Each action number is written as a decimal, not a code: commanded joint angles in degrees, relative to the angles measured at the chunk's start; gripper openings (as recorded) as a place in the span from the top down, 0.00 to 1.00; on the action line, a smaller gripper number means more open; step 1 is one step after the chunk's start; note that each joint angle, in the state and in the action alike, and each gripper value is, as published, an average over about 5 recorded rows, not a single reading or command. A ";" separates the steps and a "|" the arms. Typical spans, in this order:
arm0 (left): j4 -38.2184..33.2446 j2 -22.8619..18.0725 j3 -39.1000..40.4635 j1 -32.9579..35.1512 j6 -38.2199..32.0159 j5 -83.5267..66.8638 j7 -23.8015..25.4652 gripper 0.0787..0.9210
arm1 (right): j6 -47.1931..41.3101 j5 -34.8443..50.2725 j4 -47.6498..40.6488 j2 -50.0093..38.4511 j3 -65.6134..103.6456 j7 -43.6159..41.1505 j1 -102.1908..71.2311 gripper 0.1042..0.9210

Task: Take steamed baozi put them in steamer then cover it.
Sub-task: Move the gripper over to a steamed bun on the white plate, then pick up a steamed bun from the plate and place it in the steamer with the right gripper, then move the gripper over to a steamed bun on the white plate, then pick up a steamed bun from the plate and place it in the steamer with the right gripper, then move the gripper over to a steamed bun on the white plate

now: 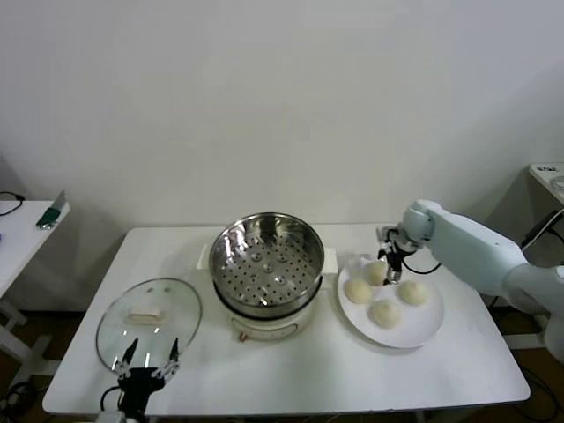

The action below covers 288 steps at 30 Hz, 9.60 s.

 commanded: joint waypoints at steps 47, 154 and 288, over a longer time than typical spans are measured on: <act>-3.22 0.26 0.40 2.54 -0.88 0.15 -0.19 0.12 | 55.11 -13.84 1.12 29.54 -19.13 -2.57 24.04 0.35; -1.03 0.10 1.38 1.60 -1.82 2.02 -1.10 0.12 | -4.04 33.32 21.55 -6.74 -33.98 4.52 30.70 0.43; -3.37 -1.08 1.55 2.66 -0.17 3.57 -0.95 0.12 | -12.34 20.76 34.04 -14.64 -29.41 11.91 14.88 0.32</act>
